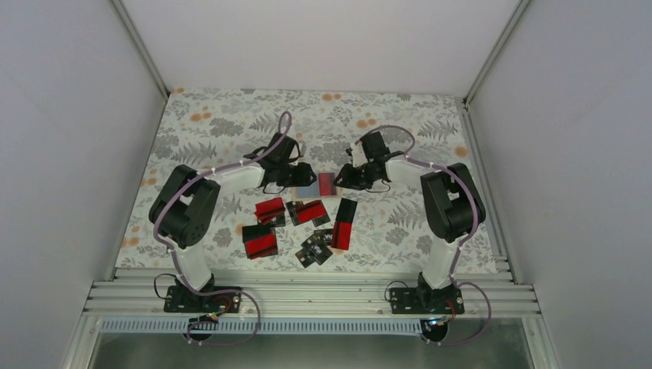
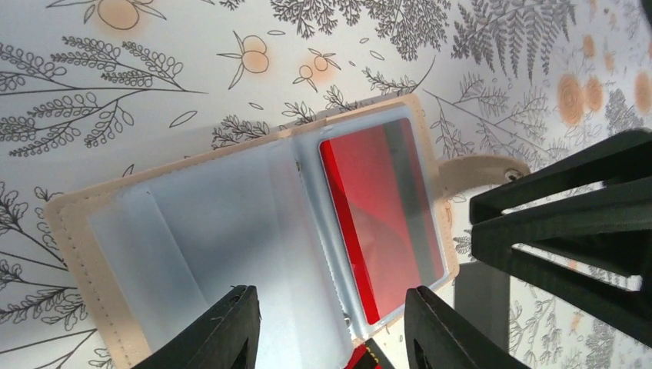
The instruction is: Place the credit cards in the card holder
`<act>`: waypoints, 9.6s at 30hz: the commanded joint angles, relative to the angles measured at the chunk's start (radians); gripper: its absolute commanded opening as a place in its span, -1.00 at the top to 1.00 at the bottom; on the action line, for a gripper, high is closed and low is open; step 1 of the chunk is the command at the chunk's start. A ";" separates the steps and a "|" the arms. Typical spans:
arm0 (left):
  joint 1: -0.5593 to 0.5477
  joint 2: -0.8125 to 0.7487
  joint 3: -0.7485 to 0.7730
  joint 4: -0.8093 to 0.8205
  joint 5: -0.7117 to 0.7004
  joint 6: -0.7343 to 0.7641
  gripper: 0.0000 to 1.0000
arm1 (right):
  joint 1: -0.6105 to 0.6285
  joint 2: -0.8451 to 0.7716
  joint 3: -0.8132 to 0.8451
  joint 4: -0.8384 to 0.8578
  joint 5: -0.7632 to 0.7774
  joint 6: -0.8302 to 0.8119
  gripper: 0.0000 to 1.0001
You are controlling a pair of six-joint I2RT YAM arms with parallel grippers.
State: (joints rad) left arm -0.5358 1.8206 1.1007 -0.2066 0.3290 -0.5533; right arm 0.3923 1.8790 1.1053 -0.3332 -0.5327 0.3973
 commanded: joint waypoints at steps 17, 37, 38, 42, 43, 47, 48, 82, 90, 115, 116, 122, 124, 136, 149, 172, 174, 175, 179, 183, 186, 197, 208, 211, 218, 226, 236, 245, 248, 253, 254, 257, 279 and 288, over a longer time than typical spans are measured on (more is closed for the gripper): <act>-0.071 0.136 0.146 -0.085 -0.042 0.111 0.82 | 0.005 0.049 0.069 -0.026 -0.022 -0.012 0.48; -0.085 0.218 0.168 -0.091 -0.023 0.126 0.95 | 0.005 0.099 0.072 -0.020 -0.051 -0.006 0.44; -0.086 0.220 0.166 -0.091 -0.024 0.124 0.95 | 0.005 0.101 0.073 -0.019 -0.053 -0.004 0.43; -0.086 0.207 0.155 -0.097 -0.046 0.117 0.95 | 0.005 0.110 0.074 -0.022 -0.055 0.000 0.40; -0.086 0.199 0.150 -0.097 -0.056 0.116 0.95 | 0.005 0.112 0.073 -0.024 -0.052 0.000 0.40; -0.087 0.188 0.146 -0.107 -0.080 0.120 0.95 | 0.005 0.118 0.074 -0.025 -0.052 0.004 0.39; -0.087 0.190 0.144 -0.105 -0.079 0.118 0.95 | 0.005 0.118 0.074 -0.023 -0.060 0.006 0.39; -0.101 0.213 0.137 -0.083 -0.073 0.104 0.95 | 0.055 0.052 0.147 -0.130 0.035 -0.011 0.49; -0.101 0.215 0.140 -0.084 -0.074 0.104 0.95 | 0.074 0.043 0.164 -0.138 0.036 -0.008 0.49; -0.100 0.104 0.147 -0.125 -0.144 0.094 0.95 | 0.132 0.053 0.230 -0.183 0.077 0.005 0.49; -0.099 0.092 0.143 -0.127 -0.153 0.090 0.95 | 0.133 0.054 0.234 -0.184 0.077 0.006 0.49; -0.088 0.009 0.097 -0.133 -0.211 0.071 0.92 | 0.146 0.069 0.261 -0.194 0.080 0.008 0.47; -0.082 -0.026 0.075 -0.134 -0.230 0.067 0.87 | 0.154 0.079 0.271 -0.198 0.079 0.009 0.46; -0.026 -0.284 -0.157 -0.130 -0.321 0.042 0.75 | 0.237 0.220 0.425 -0.211 0.006 0.024 0.38; -0.022 -0.628 -0.376 -0.300 -0.380 -0.021 -0.02 | 0.283 0.195 0.466 -0.210 -0.052 0.024 0.18; -0.327 -0.667 -0.529 -0.104 -0.226 -0.098 -0.23 | 0.329 -0.508 -0.389 -0.037 0.073 0.168 -0.18; -0.333 -0.639 -0.527 -0.065 -0.186 -0.071 -0.22 | 0.330 -0.562 -0.449 -0.014 0.044 0.194 -0.18; -0.335 -0.623 -0.526 -0.055 -0.170 -0.053 -0.22 | 0.331 -0.586 -0.477 0.000 0.027 0.207 -0.18; -0.337 -0.572 -0.533 -0.023 -0.140 -0.012 -0.22 | 0.336 -0.650 -0.557 0.049 -0.017 0.244 -0.23; -0.337 -0.513 -0.545 0.044 -0.057 0.005 -0.23 | 0.345 -0.623 -0.595 0.090 -0.027 0.272 -0.21; -0.338 -0.471 -0.557 0.077 -0.034 -0.007 -0.23 | 0.358 -0.590 -0.614 0.135 -0.029 0.307 -0.15; -0.336 -0.442 -0.574 0.070 -0.049 -0.020 -0.23 | 0.411 -0.498 -0.612 0.229 -0.020 0.352 0.33; -0.332 -0.432 -0.586 0.084 -0.047 -0.030 -0.22 | 0.422 -0.432 -0.613 0.254 -0.026 0.346 0.56; -0.330 -0.433 -0.592 0.093 -0.037 -0.031 -0.22 | 0.423 -0.404 -0.623 0.269 -0.012 0.344 0.57; -0.313 -0.417 -0.620 0.139 0.012 -0.025 -0.22 | 0.423 -0.406 -0.644 0.211 0.065 0.338 0.60; -0.291 -0.398 -0.657 0.210 0.075 -0.036 -0.22 | 0.424 -0.392 -0.663 0.223 0.074 0.338 0.59; -0.275 -0.358 -0.685 0.242 0.117 -0.057 -0.22 | 0.423 -0.382 -0.674 0.239 0.071 0.340 0.60; -0.243 -0.409 -0.738 0.351 0.212 -0.125 -0.10 | 0.424 -0.378 -0.688 0.255 0.071 0.344 0.59; -0.234 -0.425 -0.777 0.424 0.245 -0.166 -0.04 | 0.425 -0.372 -0.693 0.267 0.065 0.348 0.60; -0.218 -0.422 -0.817 0.522 0.298 -0.207 0.02 | 0.424 -0.364 -0.694 0.275 0.063 0.347 0.60; -0.215 -0.420 -0.825 0.539 0.307 -0.217 0.02 | 0.425 -0.363 -0.694 0.276 0.063 0.346 0.60; -0.200 -0.412 -0.850 0.605 0.333 -0.240 0.03 | 0.426 -0.359 -0.697 0.282 0.061 0.346 0.60; -0.194 -0.387 -0.813 0.579 0.323 -0.198 0.64 | 0.427 -0.373 -0.705 0.285 0.063 0.354 0.60; -0.194 -0.366 -0.781 0.570 0.328 -0.194 0.95 | 0.426 -0.419 -0.696 0.255 0.086 0.348 0.58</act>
State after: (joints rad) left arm -0.7303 1.4521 0.2867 0.3649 0.6495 -0.7712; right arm 0.8089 1.4586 0.4431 0.0402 -0.5625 0.7551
